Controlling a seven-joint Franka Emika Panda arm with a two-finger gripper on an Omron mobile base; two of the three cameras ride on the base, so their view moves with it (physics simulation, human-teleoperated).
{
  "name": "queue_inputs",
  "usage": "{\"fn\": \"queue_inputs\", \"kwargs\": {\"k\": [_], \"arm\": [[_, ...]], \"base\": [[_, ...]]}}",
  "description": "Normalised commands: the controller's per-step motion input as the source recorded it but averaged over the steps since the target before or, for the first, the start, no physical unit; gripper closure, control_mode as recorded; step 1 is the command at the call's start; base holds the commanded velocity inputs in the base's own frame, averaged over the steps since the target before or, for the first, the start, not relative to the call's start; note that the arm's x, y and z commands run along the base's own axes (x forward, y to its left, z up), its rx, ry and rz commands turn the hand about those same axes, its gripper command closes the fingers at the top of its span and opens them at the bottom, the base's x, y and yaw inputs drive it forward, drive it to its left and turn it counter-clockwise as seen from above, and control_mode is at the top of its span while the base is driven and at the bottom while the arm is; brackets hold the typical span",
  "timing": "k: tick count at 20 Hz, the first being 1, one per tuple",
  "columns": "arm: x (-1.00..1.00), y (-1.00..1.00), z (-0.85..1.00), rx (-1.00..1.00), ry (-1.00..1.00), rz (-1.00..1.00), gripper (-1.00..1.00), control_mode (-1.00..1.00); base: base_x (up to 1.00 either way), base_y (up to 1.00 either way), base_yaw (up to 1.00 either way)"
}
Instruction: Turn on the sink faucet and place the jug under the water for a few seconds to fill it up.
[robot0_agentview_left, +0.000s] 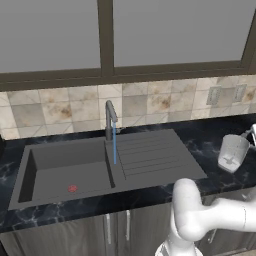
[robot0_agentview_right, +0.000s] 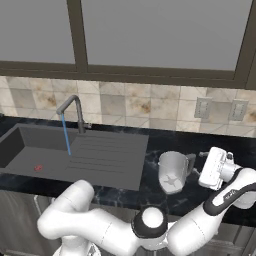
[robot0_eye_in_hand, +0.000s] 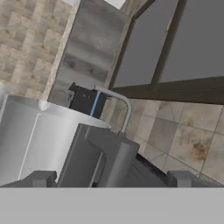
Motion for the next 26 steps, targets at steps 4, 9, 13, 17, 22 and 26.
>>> {"fn": "queue_inputs", "kwargs": {"k": [4, 9, 13, 17, 22, 26], "arm": [[0.0, 0.0, -0.18, -0.02, 0.0, 0.05, -1.0, -1.0], [0.04, 0.0, -0.14, -0.03, 0.0, 0.04, -1.0, -1.0], [0.03, 0.0, -0.07, -0.04, 0.0, 0.01, -1.0, -1.0], [0.0, 0.09, 0.0, -0.07, 0.01, 0.0, -1.0, -1.0], [0.0, 0.2, 0.0, -0.11, 0.04, 0.0, -1.0, -1.0], [0.03, 0.26, 0.0, -0.11, 0.1, 0.0, -1.0, -1.0]], "base": [[0.0, 0.0, 0.0], [0.0, 0.0, 0.0], [0.0, 0.0, 0.0], [0.0, 0.0, 0.0], [0.0, 0.0, 0.0], [0.0, 0.0, 0.0]]}}
